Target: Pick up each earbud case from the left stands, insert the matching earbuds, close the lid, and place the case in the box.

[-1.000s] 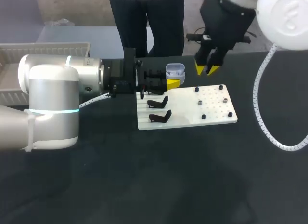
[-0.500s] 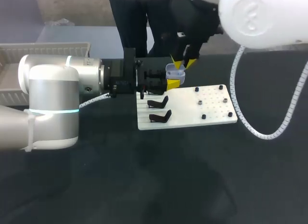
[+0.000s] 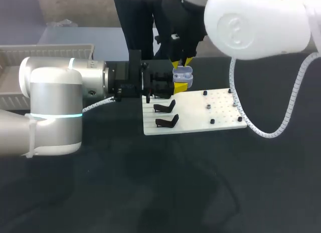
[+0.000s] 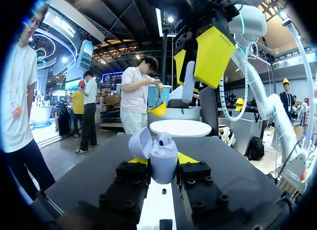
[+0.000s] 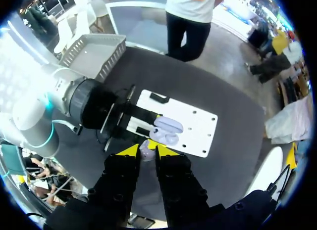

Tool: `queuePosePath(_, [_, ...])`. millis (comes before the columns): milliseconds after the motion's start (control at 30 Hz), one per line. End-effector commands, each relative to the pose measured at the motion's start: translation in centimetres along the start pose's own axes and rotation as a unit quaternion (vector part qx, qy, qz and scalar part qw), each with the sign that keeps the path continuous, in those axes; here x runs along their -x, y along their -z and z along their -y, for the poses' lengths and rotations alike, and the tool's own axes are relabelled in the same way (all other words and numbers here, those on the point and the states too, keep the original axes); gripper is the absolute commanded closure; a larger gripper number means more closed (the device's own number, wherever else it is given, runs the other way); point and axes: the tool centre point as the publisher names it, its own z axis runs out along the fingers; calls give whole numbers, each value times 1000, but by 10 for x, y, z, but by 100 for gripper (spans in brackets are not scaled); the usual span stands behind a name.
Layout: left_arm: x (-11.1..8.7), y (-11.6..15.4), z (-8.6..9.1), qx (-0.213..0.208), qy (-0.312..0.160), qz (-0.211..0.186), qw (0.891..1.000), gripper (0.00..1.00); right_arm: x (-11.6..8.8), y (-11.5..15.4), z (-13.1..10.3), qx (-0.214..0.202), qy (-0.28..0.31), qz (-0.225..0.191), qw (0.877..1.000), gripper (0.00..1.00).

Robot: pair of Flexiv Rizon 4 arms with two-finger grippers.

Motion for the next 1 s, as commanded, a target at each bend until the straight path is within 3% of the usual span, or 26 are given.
queuePosePath(33, [-1,0,2,4,-2,3,1000,100,-5,0,1,-1,-1,7,1000,100])
queuePosePath(1000, [-1,0,2,4,-2,3,1000,100,-5,-8,2,-15,14,-12,1000,100])
